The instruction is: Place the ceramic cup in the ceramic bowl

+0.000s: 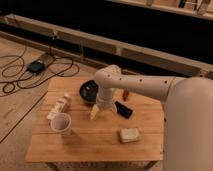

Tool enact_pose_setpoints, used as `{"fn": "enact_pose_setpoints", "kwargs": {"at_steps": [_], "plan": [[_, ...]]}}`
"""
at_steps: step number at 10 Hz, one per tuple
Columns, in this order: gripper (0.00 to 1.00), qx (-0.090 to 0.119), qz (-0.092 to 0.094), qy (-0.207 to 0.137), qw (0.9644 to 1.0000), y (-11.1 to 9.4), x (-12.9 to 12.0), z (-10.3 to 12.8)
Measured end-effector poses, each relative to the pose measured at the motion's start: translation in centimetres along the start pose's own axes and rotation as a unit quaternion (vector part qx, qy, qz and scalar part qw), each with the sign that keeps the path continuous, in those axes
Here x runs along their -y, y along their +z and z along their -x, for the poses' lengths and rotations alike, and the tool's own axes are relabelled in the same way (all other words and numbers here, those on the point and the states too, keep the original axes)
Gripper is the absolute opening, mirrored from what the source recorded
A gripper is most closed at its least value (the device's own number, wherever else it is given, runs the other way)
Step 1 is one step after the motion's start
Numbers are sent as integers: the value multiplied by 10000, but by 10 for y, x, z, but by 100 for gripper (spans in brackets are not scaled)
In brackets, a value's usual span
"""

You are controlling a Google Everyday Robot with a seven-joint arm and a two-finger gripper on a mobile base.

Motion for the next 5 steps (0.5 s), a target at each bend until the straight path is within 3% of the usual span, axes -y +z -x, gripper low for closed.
{"fn": "enact_pose_setpoints", "kwargs": {"at_steps": [5], "plan": [[80, 10, 41, -16, 10000, -2, -2, -7]]}}
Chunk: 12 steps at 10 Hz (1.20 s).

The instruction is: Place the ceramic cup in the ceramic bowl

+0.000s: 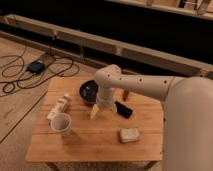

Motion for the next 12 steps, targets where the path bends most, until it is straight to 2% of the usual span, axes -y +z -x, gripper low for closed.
{"fn": "enact_pose_setpoints", "kwargs": {"at_steps": [2, 4, 5, 8, 12], "plan": [[80, -41, 16, -238, 9997, -9, 18, -23], [80, -99, 46, -496, 9987, -20, 39, -34], [80, -144, 62, -713, 9973, -25, 58, -39], [80, -190, 72, -1123, 9935, -34, 91, -38], [80, -153, 68, -1500, 9885, -28, 125, -32]]}}
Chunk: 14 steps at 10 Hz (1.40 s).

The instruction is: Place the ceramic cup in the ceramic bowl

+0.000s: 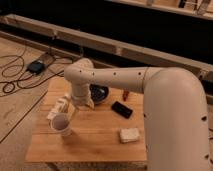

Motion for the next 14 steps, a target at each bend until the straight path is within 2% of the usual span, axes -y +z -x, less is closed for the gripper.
{"fn": "enact_pose_setpoints", "kwargs": {"at_steps": [2, 8, 9, 10, 14], "plan": [[80, -15, 41, -55, 10000, 4, 9, -2], [80, -389, 488, 28, 9980, 18, 23, -21], [77, -429, 552, 60, 9975, 24, 26, -23], [70, -446, 585, 78, 9973, 28, 27, -23], [28, -473, 634, 125, 9968, 46, 30, -28]]}}
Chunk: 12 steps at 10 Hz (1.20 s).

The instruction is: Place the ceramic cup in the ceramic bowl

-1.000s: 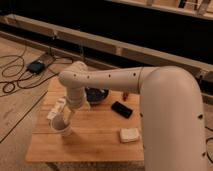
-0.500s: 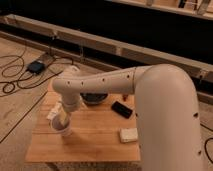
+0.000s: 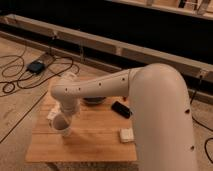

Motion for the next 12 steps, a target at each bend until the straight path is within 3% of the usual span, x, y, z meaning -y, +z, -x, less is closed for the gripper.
{"fn": "enact_pose_setpoints", "kwargs": {"at_steps": [3, 4, 8, 12], "plan": [[3, -101, -60, 61, 9999, -10, -7, -8], [0, -169, -96, 150, 9997, -19, -18, -12], [0, -394, -278, 715, 9963, -55, -88, -24], [0, -583, -652, 1391, 9864, -74, -162, -40]]}}
